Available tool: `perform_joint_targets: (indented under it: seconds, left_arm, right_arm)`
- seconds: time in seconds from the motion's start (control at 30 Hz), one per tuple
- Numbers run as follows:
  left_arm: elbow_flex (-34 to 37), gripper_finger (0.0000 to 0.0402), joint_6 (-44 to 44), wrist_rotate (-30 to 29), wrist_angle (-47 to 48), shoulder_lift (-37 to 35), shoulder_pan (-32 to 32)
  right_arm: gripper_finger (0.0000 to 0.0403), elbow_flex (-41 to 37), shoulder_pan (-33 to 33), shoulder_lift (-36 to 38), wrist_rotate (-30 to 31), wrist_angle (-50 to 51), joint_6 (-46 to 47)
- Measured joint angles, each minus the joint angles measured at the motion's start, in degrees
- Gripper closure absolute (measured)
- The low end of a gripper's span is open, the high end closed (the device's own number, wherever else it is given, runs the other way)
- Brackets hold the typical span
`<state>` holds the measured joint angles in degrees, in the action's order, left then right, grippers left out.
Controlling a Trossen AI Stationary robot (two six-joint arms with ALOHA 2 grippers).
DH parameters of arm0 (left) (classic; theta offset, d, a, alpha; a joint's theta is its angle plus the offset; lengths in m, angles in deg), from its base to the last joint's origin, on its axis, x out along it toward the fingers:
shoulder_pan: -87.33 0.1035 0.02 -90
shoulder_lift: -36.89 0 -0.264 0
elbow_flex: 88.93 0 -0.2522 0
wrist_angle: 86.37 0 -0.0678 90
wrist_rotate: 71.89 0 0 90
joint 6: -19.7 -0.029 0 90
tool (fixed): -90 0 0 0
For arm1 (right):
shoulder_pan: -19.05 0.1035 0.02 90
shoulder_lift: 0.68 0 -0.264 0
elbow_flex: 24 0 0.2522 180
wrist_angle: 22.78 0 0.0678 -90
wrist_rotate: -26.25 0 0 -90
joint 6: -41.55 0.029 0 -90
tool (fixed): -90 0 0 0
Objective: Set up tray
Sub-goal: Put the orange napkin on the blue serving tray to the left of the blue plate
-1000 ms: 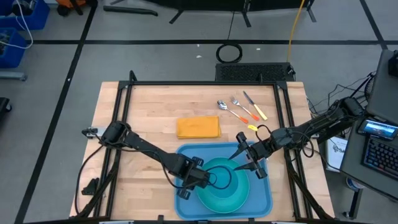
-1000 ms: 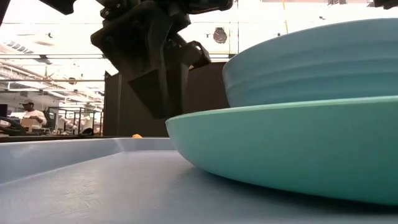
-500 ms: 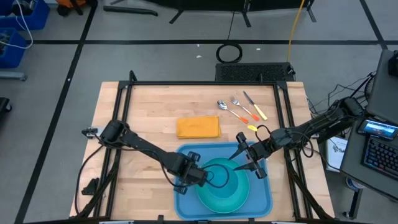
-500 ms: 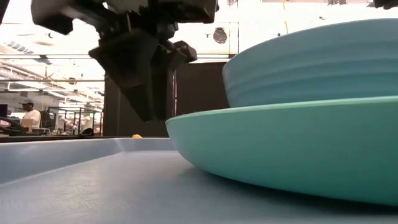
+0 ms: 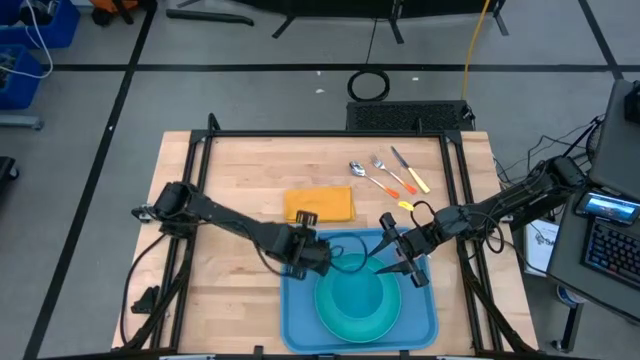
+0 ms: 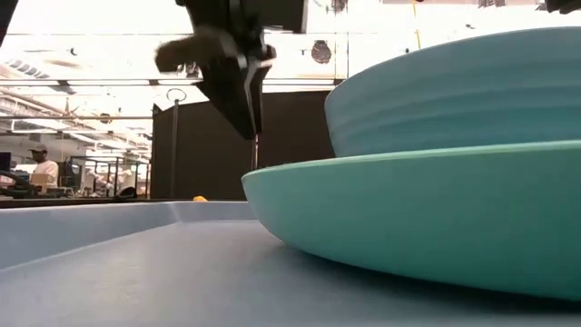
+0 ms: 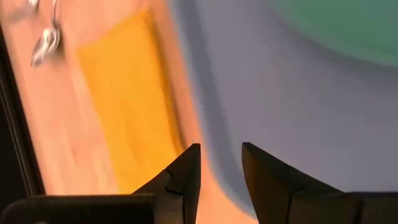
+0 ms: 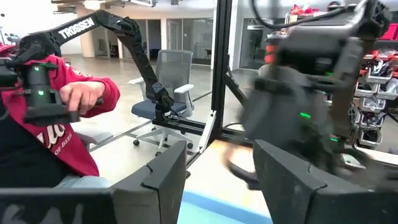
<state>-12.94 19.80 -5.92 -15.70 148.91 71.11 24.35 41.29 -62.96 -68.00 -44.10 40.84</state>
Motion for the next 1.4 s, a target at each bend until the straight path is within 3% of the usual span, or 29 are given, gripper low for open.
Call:
perform_joint_targets:
  seconds: [0.23,0.37,0.63,0.87,1.13,1.4]
  left_arm:
    - [9.90,0.0280,-0.07,-1.43,-1.45,-1.48,6.66]
    - [16.01,0.0280,-0.56,-0.94,-8.55,-4.10,9.39]
    - [24.18,0.0280,-4.05,3.20,-11.70,-11.60,11.53]
    - [28.59,0.0279,-4.32,10.23,-15.18,-14.76,11.45]
    - [29.59,0.0279,1.98,9.05,-13.77,-14.78,11.31]
    - [31.29,0.0279,0.19,7.51,-15.22,-14.21,10.46]
  right_arm:
    - [0.0225,-1.23,-0.02,0.00,-0.02,-0.83,0.02]
    - [0.0225,-2.80,-0.48,0.00,0.09,-2.96,0.24]
    - [0.0225,-3.21,-0.89,0.00,0.02,-3.72,1.14]
    - [0.0225,-3.21,-0.92,0.00,0.02,-3.70,1.03]
    - [0.0225,-3.20,-0.92,0.00,1.56,-3.70,0.63]
    - [0.0225,-3.21,-0.92,0.00,2.93,-3.26,0.46]
